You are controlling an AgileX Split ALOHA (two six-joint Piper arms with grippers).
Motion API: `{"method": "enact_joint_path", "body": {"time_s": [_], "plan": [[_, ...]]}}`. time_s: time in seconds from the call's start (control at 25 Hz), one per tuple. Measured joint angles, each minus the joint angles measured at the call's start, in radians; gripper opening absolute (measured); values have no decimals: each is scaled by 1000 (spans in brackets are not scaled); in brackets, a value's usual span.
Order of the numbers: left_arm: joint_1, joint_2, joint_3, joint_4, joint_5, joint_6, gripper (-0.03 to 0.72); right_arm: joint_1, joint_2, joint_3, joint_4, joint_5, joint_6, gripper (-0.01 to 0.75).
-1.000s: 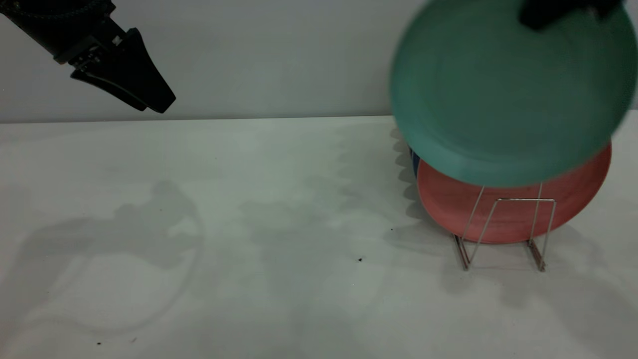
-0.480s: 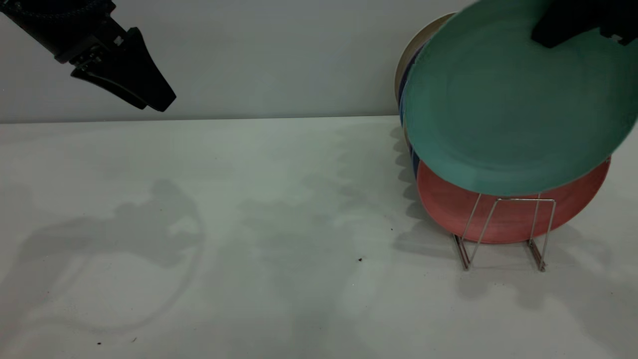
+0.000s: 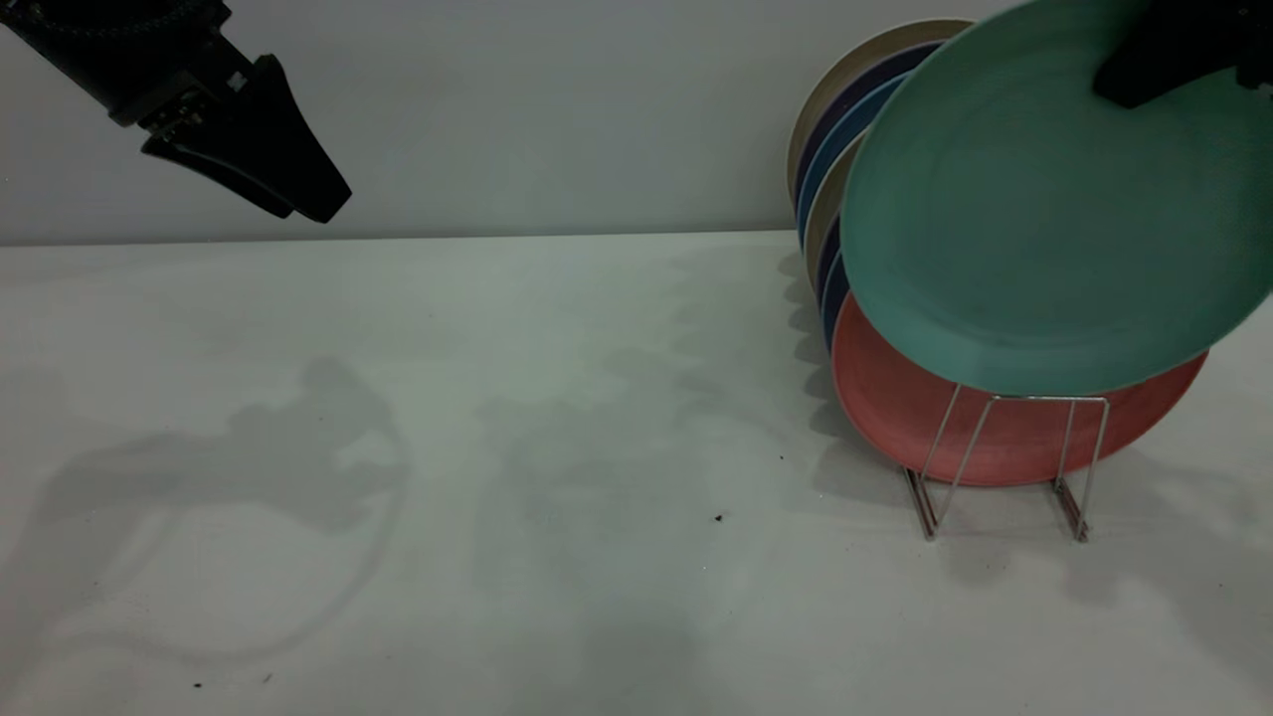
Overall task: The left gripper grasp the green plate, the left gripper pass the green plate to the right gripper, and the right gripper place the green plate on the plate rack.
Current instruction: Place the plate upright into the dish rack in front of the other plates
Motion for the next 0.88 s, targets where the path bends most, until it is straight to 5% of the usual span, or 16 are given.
{"method": "enact_joint_path", "body": {"time_s": [0.88], "plan": [[0, 0, 0, 0, -1, -3, 592, -1, 141, -3, 101, -20, -81, 118]]}}
